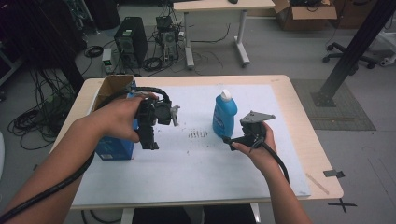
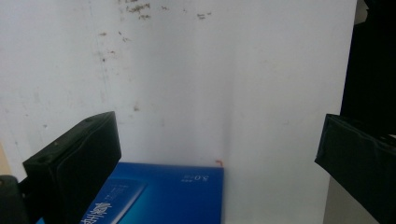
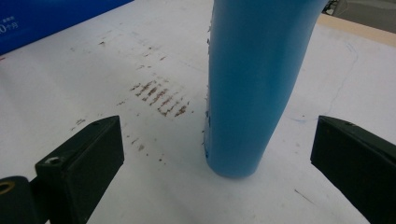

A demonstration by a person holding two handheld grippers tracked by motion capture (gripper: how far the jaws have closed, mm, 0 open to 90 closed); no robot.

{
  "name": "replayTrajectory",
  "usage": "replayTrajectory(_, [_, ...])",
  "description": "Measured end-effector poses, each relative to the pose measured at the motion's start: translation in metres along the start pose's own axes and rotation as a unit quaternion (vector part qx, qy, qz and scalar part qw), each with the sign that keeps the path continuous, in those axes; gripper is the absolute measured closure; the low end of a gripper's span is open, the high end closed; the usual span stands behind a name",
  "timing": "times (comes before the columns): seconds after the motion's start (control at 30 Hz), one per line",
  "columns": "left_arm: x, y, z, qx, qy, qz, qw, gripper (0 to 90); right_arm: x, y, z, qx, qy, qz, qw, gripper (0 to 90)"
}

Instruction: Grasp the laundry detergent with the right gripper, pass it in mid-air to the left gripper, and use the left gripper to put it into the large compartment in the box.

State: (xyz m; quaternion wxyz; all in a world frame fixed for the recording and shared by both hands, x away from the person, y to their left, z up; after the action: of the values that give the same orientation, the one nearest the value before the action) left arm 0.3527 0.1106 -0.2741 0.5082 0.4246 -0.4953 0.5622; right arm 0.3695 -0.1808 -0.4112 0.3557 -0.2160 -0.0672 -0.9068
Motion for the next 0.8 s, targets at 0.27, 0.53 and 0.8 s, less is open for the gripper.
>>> replayTrajectory(0.27, [0.002,0.000,0.003,-0.001,-0.006,0.002,1.0000,0.2,-0.014,-0.004,-0.001,-0.009,0.022,-0.019,0.9995,2.5])
replayTrajectory(0.53, [0.005,0.000,0.005,-0.002,-0.001,0.006,1.0000,0.2,-0.025,-0.008,-0.001,0.002,0.051,-0.061,0.9969,2.2])
replayTrajectory(0.8, [0.007,0.000,0.007,-0.001,-0.004,0.008,1.0000,0.2,-0.035,-0.007,-0.005,-0.002,0.088,-0.086,0.9924,1.9])
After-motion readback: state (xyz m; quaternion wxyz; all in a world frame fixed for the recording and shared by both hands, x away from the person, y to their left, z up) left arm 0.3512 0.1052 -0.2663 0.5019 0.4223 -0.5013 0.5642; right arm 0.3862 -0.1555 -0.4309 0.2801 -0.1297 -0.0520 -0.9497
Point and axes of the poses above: each handheld gripper's, and its own axes: x roughly backward along the jaws, z roughly out of its top, y roughly to its right, the point moved 1 cm from there along -x, roughly forward along the jaws, and after that the axes turned 7 degrees about y, right-handed, at the moved point
